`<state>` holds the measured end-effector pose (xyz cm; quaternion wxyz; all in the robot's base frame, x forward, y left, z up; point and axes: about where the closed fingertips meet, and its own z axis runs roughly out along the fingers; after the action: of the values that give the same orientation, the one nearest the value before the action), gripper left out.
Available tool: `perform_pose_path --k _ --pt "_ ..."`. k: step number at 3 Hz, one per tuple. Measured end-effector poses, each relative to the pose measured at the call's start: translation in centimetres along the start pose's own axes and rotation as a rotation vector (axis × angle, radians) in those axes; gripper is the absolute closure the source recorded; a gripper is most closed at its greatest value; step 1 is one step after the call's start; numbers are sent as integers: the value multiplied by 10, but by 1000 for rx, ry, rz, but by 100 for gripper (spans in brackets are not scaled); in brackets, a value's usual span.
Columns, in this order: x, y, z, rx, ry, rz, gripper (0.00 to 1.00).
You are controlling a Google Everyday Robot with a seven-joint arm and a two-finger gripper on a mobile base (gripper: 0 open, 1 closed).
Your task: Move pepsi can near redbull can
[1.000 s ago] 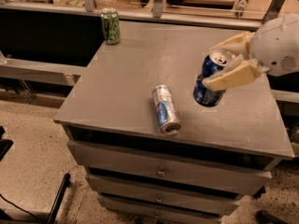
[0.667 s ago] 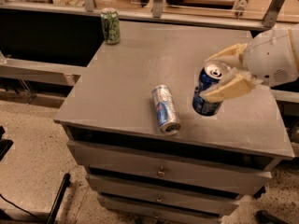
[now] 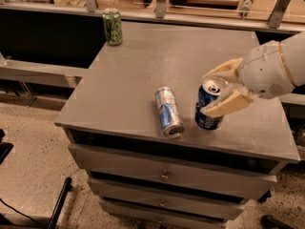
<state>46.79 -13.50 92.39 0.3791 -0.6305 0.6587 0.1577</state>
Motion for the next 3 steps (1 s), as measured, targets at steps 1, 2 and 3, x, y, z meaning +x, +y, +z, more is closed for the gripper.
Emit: perform_pose_path --k 1,2,3 --pt "5 8 7 -30 12 6 62" --pt "8 17 10 -40 -12 -2 38" --pt "9 23 10 -47 -55 -3 14"
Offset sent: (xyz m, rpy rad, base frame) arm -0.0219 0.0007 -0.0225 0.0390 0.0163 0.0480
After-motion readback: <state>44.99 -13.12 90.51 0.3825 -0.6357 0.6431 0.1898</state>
